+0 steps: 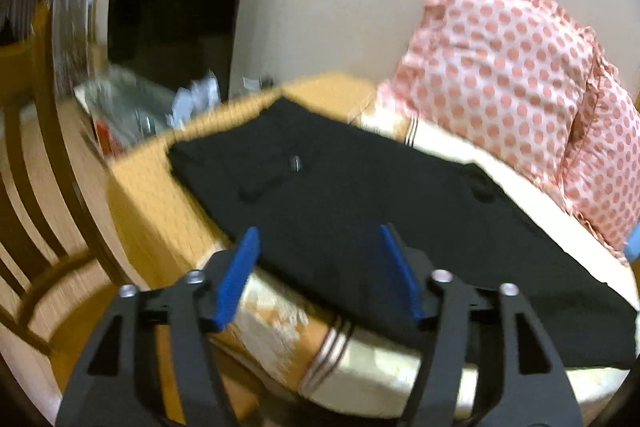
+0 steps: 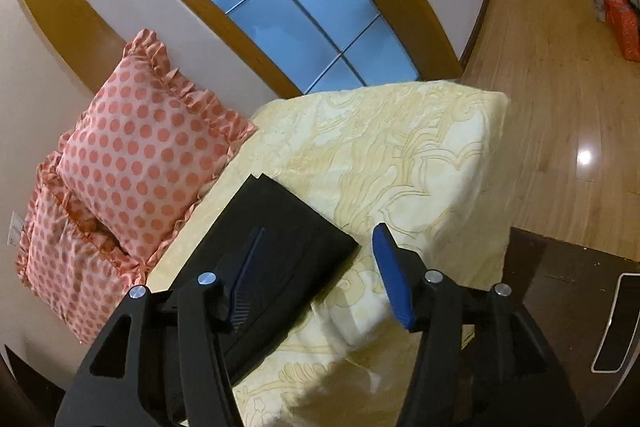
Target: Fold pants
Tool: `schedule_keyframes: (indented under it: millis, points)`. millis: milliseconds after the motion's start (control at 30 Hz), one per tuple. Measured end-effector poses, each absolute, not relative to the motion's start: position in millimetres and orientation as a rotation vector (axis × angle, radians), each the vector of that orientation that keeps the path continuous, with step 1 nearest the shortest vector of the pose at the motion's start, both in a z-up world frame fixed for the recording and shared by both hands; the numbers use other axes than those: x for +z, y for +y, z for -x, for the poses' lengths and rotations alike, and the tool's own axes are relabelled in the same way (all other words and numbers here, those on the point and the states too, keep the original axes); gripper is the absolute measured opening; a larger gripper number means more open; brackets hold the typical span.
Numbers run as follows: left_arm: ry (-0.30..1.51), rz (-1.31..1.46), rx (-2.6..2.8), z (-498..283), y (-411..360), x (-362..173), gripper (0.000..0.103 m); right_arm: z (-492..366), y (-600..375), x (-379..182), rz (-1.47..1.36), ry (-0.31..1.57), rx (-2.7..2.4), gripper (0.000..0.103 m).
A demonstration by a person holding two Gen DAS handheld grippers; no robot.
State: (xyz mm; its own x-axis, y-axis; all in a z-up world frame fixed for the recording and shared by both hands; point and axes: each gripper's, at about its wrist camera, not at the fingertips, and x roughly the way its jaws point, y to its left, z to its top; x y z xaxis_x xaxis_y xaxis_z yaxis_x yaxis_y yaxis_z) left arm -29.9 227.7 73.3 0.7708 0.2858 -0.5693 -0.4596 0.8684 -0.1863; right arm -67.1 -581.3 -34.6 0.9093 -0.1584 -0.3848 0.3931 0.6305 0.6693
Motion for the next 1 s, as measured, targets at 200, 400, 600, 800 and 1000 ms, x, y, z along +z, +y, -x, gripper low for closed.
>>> schedule_keyframes:
  millis: [200, 400, 600, 800, 1000]
  points:
    - [0.565, 0.278, 0.308, 9, 199, 77, 0.076, 42, -567, -45, -0.795, 0.359, -0.290, 0.056]
    - [0.624, 0.234, 0.254, -11, 180, 58, 0.079, 46, -545, -54, -0.795, 0.338, -0.217, 0.034]
    - [0.688, 0.281, 0.216, -16, 189, 34, 0.082, 37, -553, -55, -0.842, 0.318, -0.248, 0.005]
    - [0.654, 0.295, 0.171, -11, 191, 28, 0.090, 6, -459, 35, -0.555, 0.227, -0.080, 0.005]
    - [0.638, 0.300, 0.161, -10, 190, 28, 0.092, -39, -247, 78, -0.219, 0.323, 0.450, 0.005]
